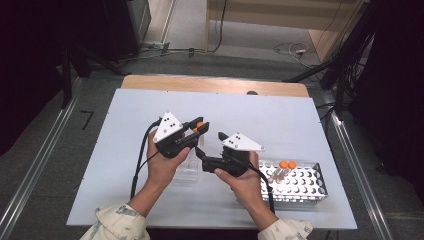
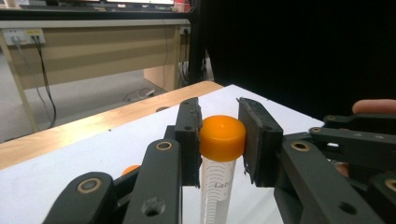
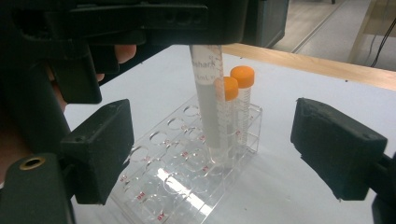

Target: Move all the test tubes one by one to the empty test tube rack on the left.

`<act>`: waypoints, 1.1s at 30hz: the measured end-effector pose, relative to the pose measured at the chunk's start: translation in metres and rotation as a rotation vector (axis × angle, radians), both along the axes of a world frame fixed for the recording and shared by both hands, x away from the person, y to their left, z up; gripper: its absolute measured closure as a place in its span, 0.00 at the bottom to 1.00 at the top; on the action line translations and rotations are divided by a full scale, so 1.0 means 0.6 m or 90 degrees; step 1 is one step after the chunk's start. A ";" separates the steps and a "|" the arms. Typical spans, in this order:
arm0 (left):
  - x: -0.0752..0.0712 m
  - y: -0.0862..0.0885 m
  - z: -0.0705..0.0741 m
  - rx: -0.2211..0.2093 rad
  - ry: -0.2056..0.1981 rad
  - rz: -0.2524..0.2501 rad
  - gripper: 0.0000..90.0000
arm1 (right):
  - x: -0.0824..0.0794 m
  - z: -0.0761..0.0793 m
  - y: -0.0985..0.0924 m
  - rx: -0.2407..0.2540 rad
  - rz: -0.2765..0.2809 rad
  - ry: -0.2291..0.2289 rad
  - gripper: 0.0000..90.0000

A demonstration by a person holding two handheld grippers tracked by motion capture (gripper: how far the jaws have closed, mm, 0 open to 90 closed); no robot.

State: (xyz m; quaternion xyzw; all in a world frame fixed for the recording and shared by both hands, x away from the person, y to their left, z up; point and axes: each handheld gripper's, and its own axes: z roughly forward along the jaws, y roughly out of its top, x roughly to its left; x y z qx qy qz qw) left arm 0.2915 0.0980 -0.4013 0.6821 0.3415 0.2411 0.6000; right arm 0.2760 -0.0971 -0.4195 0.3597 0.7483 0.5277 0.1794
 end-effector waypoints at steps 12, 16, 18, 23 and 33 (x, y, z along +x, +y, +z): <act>0.004 0.013 0.003 -0.002 0.004 0.023 0.79 | -0.026 0.012 -0.024 0.016 0.012 -0.009 0.12; 0.007 0.017 0.001 0.001 0.004 0.034 0.79 | -0.033 0.016 -0.034 0.017 0.014 -0.012 0.12; 0.009 0.018 -0.001 0.005 0.004 0.041 0.79 | -0.035 0.018 -0.038 0.019 0.014 -0.013 0.12; 0.017 0.022 -0.011 0.011 0.012 0.053 0.79 | -0.039 0.018 -0.045 0.019 0.013 -0.010 0.12; 0.024 0.018 -0.032 0.021 0.026 0.053 0.79 | -0.041 0.015 -0.049 0.017 0.014 -0.006 0.13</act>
